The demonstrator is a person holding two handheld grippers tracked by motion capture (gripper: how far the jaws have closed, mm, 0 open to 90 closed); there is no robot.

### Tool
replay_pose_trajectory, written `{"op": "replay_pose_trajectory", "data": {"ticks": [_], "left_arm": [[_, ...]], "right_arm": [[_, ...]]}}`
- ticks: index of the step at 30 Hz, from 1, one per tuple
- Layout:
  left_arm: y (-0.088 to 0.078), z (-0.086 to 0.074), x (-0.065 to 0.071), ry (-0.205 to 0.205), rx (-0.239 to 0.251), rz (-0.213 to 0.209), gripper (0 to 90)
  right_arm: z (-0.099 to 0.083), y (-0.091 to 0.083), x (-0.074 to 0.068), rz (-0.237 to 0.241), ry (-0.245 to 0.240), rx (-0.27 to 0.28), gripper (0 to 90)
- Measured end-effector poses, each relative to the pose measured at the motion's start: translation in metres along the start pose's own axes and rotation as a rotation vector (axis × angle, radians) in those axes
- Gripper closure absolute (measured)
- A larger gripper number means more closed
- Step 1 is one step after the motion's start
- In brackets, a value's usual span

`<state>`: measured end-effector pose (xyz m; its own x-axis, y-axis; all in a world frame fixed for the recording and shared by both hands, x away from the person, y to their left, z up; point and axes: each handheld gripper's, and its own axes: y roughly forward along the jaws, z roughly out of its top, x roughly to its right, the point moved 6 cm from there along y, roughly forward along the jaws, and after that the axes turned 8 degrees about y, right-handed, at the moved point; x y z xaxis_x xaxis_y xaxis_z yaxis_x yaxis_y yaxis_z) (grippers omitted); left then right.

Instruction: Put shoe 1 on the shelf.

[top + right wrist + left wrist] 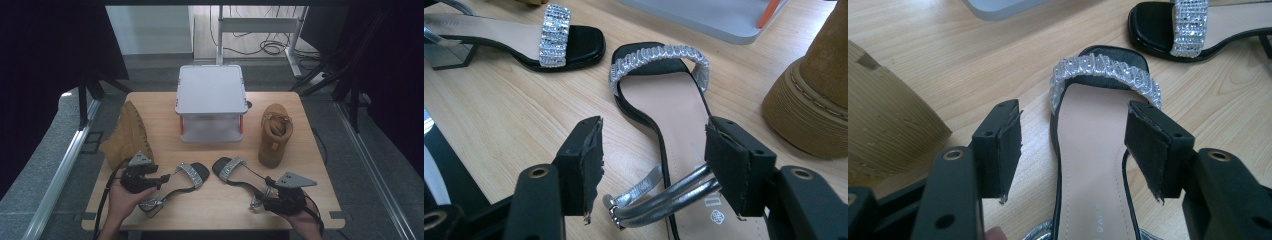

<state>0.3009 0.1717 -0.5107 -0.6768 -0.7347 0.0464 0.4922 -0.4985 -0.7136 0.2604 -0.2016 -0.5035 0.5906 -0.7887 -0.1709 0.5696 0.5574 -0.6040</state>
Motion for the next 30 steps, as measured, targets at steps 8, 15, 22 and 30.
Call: {"op": "replay_pose_trajectory", "data": {"ticks": [8, 15, 22, 30], "left_arm": [[0.016, -0.008, 0.006, 0.053, -0.120, -0.017, 34.6], [0.024, -0.020, 0.011, 0.083, -0.226, -0.019, 33.2], [0.023, -0.019, 0.016, 0.096, -0.245, -0.024, 33.4], [0.030, -0.025, 0.023, 0.143, -0.340, -0.011, 33.1]], "right_arm": [[0.000, 0.002, 0.007, -0.019, 0.019, 0.017, 39.0], [-0.003, 0.003, 0.007, -0.025, 0.025, 0.017, 39.0], [-0.006, 0.005, 0.010, -0.032, 0.034, 0.016, 39.0], [-0.008, 0.006, 0.010, -0.035, 0.032, 0.014, 39.0]]}}
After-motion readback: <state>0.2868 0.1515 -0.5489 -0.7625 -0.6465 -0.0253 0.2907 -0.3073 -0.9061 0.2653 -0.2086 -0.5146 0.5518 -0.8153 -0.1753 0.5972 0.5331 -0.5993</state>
